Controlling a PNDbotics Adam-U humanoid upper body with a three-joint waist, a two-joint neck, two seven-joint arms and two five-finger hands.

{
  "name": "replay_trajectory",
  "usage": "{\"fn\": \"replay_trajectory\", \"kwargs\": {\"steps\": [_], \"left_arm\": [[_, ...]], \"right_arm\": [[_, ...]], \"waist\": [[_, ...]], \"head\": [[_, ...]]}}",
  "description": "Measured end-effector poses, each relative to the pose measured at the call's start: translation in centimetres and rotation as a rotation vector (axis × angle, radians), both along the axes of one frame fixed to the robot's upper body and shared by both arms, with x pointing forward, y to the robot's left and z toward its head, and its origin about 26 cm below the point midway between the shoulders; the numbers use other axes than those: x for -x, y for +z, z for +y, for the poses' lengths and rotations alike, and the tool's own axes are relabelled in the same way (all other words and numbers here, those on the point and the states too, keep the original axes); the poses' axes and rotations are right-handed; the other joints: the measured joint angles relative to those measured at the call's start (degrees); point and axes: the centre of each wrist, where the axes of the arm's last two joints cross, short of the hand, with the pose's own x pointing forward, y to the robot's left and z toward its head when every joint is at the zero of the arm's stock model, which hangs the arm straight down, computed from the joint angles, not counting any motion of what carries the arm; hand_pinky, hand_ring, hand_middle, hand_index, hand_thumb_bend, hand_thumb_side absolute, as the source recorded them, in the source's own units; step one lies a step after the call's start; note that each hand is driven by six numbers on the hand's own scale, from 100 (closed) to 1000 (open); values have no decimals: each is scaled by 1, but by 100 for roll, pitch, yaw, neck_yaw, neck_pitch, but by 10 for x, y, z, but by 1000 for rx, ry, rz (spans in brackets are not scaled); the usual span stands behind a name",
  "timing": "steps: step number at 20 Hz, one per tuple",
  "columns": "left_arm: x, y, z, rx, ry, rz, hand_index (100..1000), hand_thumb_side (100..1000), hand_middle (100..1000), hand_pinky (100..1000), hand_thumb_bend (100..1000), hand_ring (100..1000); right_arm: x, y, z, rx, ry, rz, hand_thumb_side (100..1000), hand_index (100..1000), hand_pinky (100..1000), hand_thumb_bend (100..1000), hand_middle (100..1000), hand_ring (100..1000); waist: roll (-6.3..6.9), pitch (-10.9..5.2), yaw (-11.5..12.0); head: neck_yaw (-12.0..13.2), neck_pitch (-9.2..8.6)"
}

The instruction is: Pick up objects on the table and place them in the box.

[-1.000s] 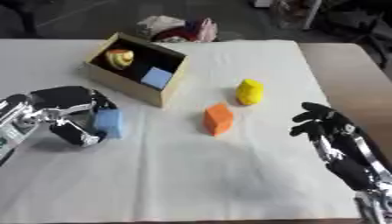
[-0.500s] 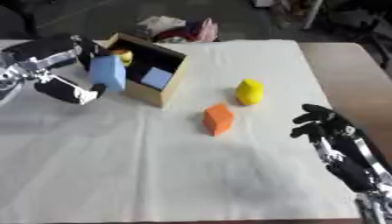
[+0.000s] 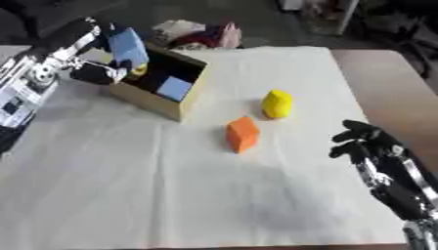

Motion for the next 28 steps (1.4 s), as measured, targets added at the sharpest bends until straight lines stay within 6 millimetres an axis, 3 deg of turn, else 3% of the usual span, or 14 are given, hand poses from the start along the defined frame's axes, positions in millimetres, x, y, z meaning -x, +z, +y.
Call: {"fn": "replay_trajectory", "kwargs": {"steps": [6, 9, 16, 18, 24, 28], "left_arm": [[-10, -25, -4, 44, 22, 16, 912, 658, 756, 734, 100, 759], [-11, -30, -7, 47, 14, 28, 932, 684, 790, 765, 100, 795], [-11, -31, -11, 31, 36, -2, 961, 610, 831, 813, 110, 844], [-11, -31, -11, 25, 57, -33, 969, 572, 836, 820, 235, 849], [-10, -29, -14, -19, 85, -94, 995, 444, 851, 827, 332, 857], [-10, -29, -14, -43, 89, -101, 999, 438, 852, 829, 306, 858]], "right_arm": [[-2, 1, 3, 0, 17, -2, 470, 861, 743, 100, 667, 604], [-2, 1, 3, -1, 19, -1, 470, 861, 744, 100, 667, 604], [-2, 0, 3, -2, 21, 1, 470, 862, 744, 100, 667, 604], [-2, 1, 3, -2, 21, 1, 470, 862, 744, 100, 667, 604], [-2, 1, 3, -2, 22, 1, 470, 862, 744, 100, 667, 604], [-2, 1, 3, -2, 22, 1, 470, 862, 744, 100, 667, 604]], "waist": [[-44, 1, -50], [-45, 1, -51], [-58, 1, -52], [-58, 1, -52], [-58, 1, -50], [-60, 3, -47]], "head": [[69, -28], [73, -31], [83, -51], [90, -59], [94, -79], [94, -80]]}}
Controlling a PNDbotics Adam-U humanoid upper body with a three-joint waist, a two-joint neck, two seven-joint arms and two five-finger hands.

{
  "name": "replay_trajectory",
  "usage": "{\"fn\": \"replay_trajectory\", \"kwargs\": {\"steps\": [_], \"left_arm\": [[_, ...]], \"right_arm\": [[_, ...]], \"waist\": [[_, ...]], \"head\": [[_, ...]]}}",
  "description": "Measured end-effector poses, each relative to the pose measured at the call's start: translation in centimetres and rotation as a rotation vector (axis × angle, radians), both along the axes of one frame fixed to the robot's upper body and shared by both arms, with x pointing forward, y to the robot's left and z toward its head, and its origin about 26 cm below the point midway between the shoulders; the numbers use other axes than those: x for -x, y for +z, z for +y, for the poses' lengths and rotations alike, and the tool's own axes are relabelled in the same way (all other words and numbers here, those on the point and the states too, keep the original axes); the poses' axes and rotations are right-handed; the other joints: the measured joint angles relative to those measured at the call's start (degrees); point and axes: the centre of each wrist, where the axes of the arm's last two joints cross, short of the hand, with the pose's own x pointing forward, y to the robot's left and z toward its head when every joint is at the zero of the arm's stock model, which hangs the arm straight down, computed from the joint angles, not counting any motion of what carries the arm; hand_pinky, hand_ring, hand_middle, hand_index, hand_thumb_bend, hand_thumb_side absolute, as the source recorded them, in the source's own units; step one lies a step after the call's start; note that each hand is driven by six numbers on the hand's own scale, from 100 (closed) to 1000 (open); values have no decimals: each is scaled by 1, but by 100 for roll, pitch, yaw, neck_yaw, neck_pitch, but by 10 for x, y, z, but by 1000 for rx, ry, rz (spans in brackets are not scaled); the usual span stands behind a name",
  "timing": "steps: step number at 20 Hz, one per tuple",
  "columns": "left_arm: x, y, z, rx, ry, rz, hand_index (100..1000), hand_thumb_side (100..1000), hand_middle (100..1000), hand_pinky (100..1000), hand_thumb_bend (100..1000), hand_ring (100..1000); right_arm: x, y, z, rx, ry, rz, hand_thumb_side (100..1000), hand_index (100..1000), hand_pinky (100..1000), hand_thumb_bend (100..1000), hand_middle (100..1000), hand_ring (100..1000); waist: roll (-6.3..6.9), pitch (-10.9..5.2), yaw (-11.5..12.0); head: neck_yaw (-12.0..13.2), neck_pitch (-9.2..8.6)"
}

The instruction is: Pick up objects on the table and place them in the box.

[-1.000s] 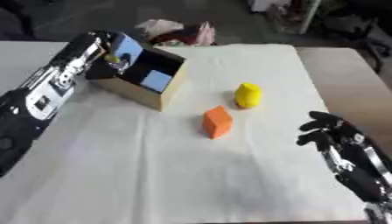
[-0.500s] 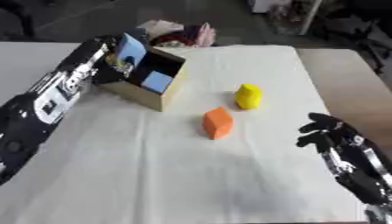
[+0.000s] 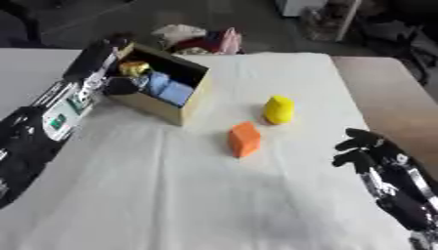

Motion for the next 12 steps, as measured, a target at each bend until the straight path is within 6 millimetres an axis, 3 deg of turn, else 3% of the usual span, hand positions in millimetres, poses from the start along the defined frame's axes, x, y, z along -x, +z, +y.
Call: {"fn": "replay_trajectory", "kwargs": {"steps": [4, 7, 9, 12], "left_arm": [[2, 6, -4, 12, -28, -10, 995, 464, 837, 802, 160, 837], [15, 29, -6, 67, -110, -48, 987, 407, 818, 780, 100, 817], [34, 53, -4, 122, -189, -87, 987, 359, 813, 769, 100, 807], [78, 89, -1, 199, -331, -140, 980, 357, 803, 765, 100, 801]], "right_arm": [[0, 0, 0, 0, 0, 0, 478, 862, 744, 100, 667, 604], [0, 0, -2, -3, -10, -4, 470, 862, 744, 100, 667, 603], [0, 1, -4, -4, -22, -9, 470, 863, 745, 100, 668, 604], [-2, 4, -6, 7, -36, -24, 470, 866, 746, 100, 669, 604]], "waist": [[-2, 3, 39], [14, 15, 116], [48, 25, 186], [88, 27, 291]], "head": [[-8, -3], [-56, -26], [-103, -32], [-163, -42]]}}
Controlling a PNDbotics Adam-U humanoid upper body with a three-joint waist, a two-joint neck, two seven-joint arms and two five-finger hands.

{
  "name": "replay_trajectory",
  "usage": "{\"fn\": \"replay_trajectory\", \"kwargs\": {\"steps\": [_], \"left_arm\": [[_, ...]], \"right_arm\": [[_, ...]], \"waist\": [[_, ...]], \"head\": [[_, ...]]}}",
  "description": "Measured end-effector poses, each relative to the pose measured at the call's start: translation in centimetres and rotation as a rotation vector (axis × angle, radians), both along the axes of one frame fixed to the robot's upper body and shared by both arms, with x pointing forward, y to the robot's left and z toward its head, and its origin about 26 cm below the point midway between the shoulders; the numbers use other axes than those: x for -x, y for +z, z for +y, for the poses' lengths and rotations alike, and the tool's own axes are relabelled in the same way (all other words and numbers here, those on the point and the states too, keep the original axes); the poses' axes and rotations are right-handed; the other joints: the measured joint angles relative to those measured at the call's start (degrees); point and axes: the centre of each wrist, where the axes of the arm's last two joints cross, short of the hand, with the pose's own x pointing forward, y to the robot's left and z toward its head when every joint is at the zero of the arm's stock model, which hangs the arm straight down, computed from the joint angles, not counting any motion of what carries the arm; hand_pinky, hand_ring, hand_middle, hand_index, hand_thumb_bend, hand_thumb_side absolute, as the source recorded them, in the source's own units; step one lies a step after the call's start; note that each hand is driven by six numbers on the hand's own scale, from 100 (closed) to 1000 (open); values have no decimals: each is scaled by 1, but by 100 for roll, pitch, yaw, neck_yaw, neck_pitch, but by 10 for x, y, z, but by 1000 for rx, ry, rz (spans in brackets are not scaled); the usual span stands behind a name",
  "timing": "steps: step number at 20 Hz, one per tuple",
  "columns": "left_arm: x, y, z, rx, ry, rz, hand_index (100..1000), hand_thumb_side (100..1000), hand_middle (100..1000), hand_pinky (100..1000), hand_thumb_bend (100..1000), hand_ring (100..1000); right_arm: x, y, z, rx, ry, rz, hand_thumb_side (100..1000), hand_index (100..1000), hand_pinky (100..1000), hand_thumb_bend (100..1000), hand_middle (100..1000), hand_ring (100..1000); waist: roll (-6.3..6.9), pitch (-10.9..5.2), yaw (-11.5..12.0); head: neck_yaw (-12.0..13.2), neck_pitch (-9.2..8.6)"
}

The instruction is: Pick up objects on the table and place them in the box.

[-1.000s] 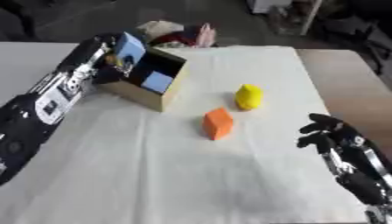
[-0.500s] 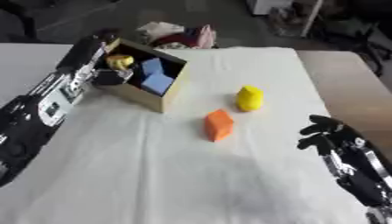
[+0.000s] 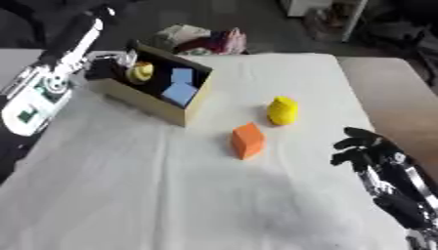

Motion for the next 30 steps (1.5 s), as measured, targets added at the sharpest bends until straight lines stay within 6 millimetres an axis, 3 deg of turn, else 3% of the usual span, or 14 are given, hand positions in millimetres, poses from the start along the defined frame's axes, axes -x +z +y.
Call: {"fn": "replay_trajectory", "kwargs": {"steps": [4, 7, 12, 13, 16, 19, 22, 23, 24, 27, 30], "left_arm": [[64, 22, 6, 91, -203, -4, 978, 470, 781, 749, 100, 776], [84, 10, 17, 178, -354, 52, 975, 498, 762, 736, 100, 759], [92, -26, 27, 301, -506, 168, 969, 541, 737, 709, 100, 726], [93, -34, 26, 320, -526, 191, 961, 549, 720, 697, 100, 708], [96, -57, 24, 367, -564, 250, 958, 575, 712, 689, 100, 699], [99, -76, 17, 391, -584, 300, 958, 579, 711, 688, 100, 698], [100, -81, 13, 389, -593, 311, 958, 579, 711, 688, 100, 698], [100, -81, 13, 388, -593, 312, 957, 596, 707, 685, 100, 694], [100, -82, 13, 390, -593, 314, 941, 668, 673, 672, 100, 665], [105, -98, 12, 446, -573, 365, 937, 691, 663, 668, 100, 657], [112, -117, 6, 515, -547, 431, 934, 719, 657, 665, 100, 652]], "right_arm": [[-14, 20, -5, 52, -9, -71, 470, 878, 753, 100, 677, 609], [-32, 46, -10, 135, -3, -165, 466, 896, 761, 100, 685, 615], [-63, 81, -23, 333, 25, -281, 410, 928, 774, 100, 706, 635], [-69, 86, -26, 375, 33, -297, 347, 938, 780, 100, 721, 651], [-87, 98, -33, 500, 53, -330, 272, 954, 793, 100, 753, 692], [-104, 99, -41, 602, 62, -329, 261, 957, 796, 100, 760, 701], [-110, 90, -48, 647, 65, -316, 261, 957, 796, 100, 760, 701], [-111, 87, -50, 653, 64, -313, 232, 967, 879, 100, 785, 844], [-112, 86, -51, 658, 64, -311, 198, 1000, 891, 100, 901, 888], [-120, 98, -51, 695, 59, -313, 213, 1000, 926, 100, 933, 941], [-132, 110, -47, 755, 63, -276, 252, 1000, 942, 100, 945, 970]], "waist": [[16, 0, 128], [9, -6, 223], [-4, -54, 371], [-3, -66, 391], [-1, -87, 451], [1, -107, 486], [15, -108, 487], [16, -108, 487], [15, -108, 502], [20, -121, 696], [34, -172, 705]], "head": [[-37, 1], [-66, 10], [-134, 102], [-150, 105], [-204, 153], [-258, 168], [-275, 197], [-277, 198], [-296, 198], [-405, 198], [-484, 198]]}}
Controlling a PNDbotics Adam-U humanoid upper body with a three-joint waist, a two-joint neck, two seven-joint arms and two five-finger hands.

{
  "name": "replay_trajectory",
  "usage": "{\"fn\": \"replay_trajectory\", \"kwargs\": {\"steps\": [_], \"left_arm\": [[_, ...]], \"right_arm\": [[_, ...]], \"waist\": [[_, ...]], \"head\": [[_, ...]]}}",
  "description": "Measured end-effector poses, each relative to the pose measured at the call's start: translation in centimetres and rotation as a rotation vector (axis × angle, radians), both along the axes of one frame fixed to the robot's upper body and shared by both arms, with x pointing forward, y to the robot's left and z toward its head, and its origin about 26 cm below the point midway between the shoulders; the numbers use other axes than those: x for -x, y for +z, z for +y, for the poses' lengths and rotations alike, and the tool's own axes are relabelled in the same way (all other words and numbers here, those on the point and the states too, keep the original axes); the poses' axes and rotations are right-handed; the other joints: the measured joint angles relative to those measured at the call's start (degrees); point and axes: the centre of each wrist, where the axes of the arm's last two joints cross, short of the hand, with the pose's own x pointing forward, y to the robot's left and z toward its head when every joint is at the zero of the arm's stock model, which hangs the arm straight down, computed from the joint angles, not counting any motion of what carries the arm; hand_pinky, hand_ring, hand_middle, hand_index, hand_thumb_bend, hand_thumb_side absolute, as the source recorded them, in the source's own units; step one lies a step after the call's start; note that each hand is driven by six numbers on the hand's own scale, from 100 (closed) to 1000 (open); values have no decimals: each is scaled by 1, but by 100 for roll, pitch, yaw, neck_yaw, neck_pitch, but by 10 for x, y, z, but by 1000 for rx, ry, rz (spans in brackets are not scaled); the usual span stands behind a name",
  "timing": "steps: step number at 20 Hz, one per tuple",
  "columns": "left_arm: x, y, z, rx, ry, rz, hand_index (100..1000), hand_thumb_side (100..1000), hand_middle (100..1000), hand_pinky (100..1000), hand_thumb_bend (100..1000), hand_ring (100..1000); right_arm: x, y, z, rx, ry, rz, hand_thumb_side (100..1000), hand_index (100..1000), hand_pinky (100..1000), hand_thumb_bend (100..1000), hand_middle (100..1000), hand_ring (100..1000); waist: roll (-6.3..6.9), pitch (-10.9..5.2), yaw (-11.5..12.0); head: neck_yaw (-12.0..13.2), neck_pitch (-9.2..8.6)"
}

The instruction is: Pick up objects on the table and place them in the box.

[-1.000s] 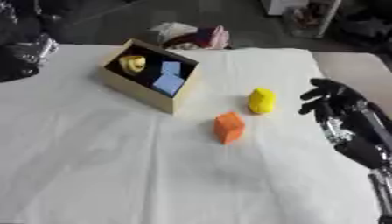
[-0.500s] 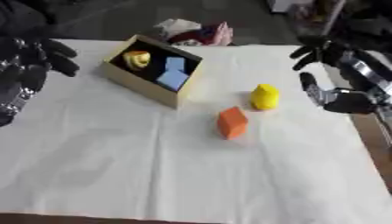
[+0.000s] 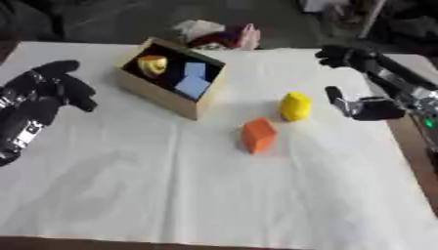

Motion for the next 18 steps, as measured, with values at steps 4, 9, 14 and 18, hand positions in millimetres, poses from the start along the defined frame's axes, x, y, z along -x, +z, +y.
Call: {"fn": "replay_trajectory", "kwargs": {"steps": [4, 9, 14, 18], "left_arm": [[5, -14, -14, 24, 6, 63, 934, 742, 653, 662, 100, 649], [8, -22, -21, 23, 20, 98, 931, 755, 649, 660, 100, 646], [9, -24, -23, 28, 29, 111, 931, 766, 646, 659, 100, 645], [10, -25, -24, 24, 31, 116, 930, 765, 645, 658, 100, 644]], "right_arm": [[-16, 6, 10, 95, -28, 86, 304, 1000, 953, 100, 955, 993], [-31, -4, 12, 193, -90, 235, 320, 1000, 954, 100, 956, 999], [-36, -27, 1, 256, -162, 318, 371, 1000, 958, 100, 963, 1000], [-37, -39, -3, 300, -205, 333, 410, 1000, 961, 100, 966, 1000]], "waist": [[28, -4, 65], [56, -18, 140], [51, -24, 139], [52, -29, 131]], "head": [[-84, 0], [-169, 0], [-211, 1], [-223, 1]]}}
